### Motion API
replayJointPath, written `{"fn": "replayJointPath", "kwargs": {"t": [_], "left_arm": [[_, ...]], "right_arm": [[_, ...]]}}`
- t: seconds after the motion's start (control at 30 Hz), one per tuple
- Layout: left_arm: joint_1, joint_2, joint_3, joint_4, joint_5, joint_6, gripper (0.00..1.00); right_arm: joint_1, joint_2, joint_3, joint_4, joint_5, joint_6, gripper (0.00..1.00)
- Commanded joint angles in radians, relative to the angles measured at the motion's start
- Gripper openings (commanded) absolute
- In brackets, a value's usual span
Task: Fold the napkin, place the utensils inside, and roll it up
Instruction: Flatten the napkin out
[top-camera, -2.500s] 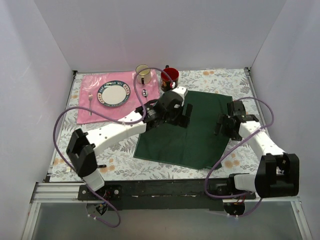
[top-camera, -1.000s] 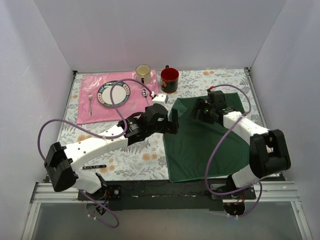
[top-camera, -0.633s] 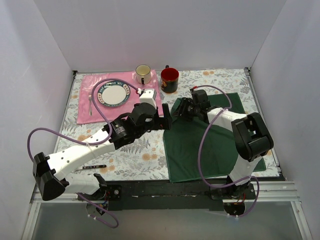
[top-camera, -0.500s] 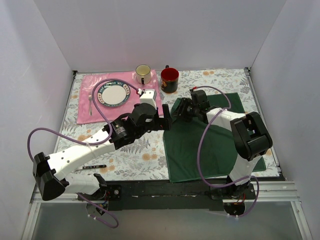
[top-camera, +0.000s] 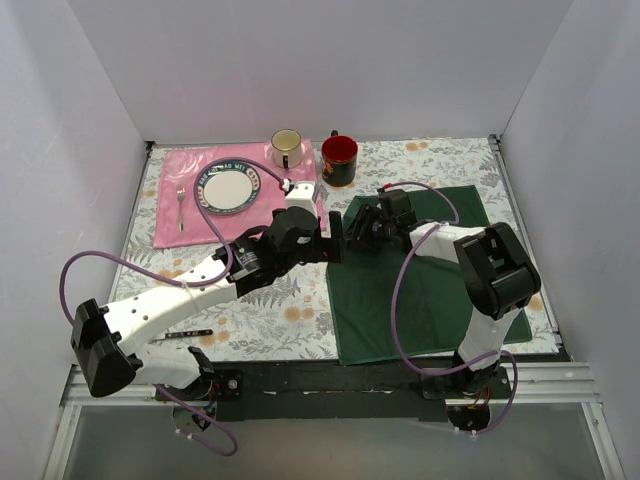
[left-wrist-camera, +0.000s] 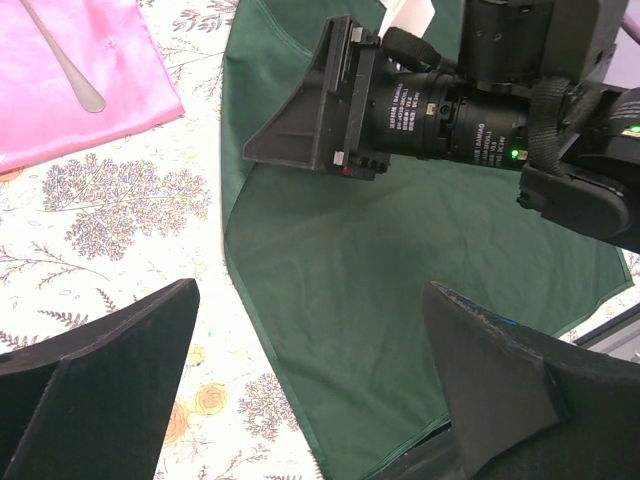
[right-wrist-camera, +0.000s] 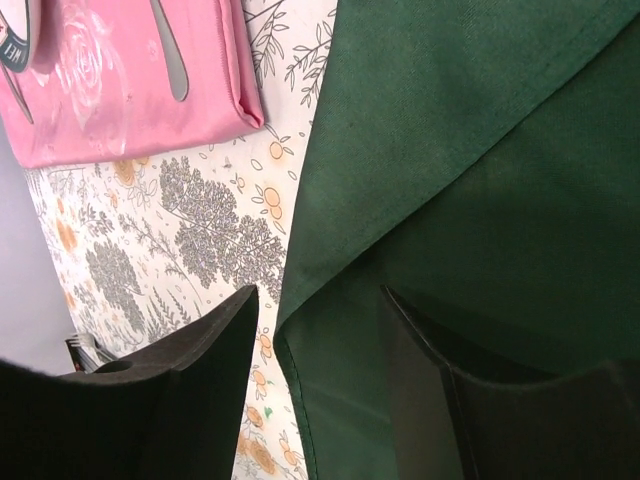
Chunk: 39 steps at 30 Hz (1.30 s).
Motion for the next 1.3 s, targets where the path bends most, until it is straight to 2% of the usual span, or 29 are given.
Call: {"fn": "replayJointPath", "kwargs": {"t": [0.0,0.37,0.5,0.6,0.63,0.73,0.83,1.03,1.13,1.17,1.27], "left_arm": [[0.008,-0.020,0.002,0.009,-0.002,0.017,0.94],[0.011,-0.035,0.014,-0.002,-0.004,0.015,0.94],[0.013,-0.041,0.029,-0.014,-0.001,0.015,0.94],[0.011,-0.052,0.029,-0.016,-0.002,0.013,0.94],[0.011,-0.053,0.029,-0.016,-0.004,0.012,0.95],[0.013,-0.061,0.029,-0.022,-0.019,0.000,0.95],[0.013,-0.085,0.014,-0.013,-0.024,-0.011,0.94],[0.014,-0.059,-0.046,0.051,0.079,-0.010,0.95],[0.016,0.020,-0.034,0.078,0.189,0.012,0.94],[0.014,0.054,-0.023,0.081,0.220,0.026,0.92],[0.013,0.187,0.028,0.085,0.321,0.058,0.86]], "right_arm": [[0.005,0.041,0.007,0.069,-0.010,0.008,0.59],[0.008,0.127,0.109,0.112,-0.021,-0.020,0.58],[0.020,0.185,0.253,0.072,-0.050,-0.109,0.58],[0.075,0.240,0.422,0.043,-0.098,-0.277,0.62],[0.089,0.259,0.530,-0.003,-0.119,-0.361,0.64],[0.126,0.288,0.669,-0.100,-0.171,-0.426,0.65],[0.120,0.193,0.614,-0.144,-0.129,-0.404,0.71],[0.020,-0.035,0.362,-0.436,0.083,-0.411,0.77],[-0.052,-0.196,0.185,-0.512,0.212,-0.434,0.76],[-0.102,-0.274,0.144,-0.538,0.297,-0.434,0.76],[-0.231,-0.403,-0.004,-0.601,0.380,-0.446,0.73]]}}
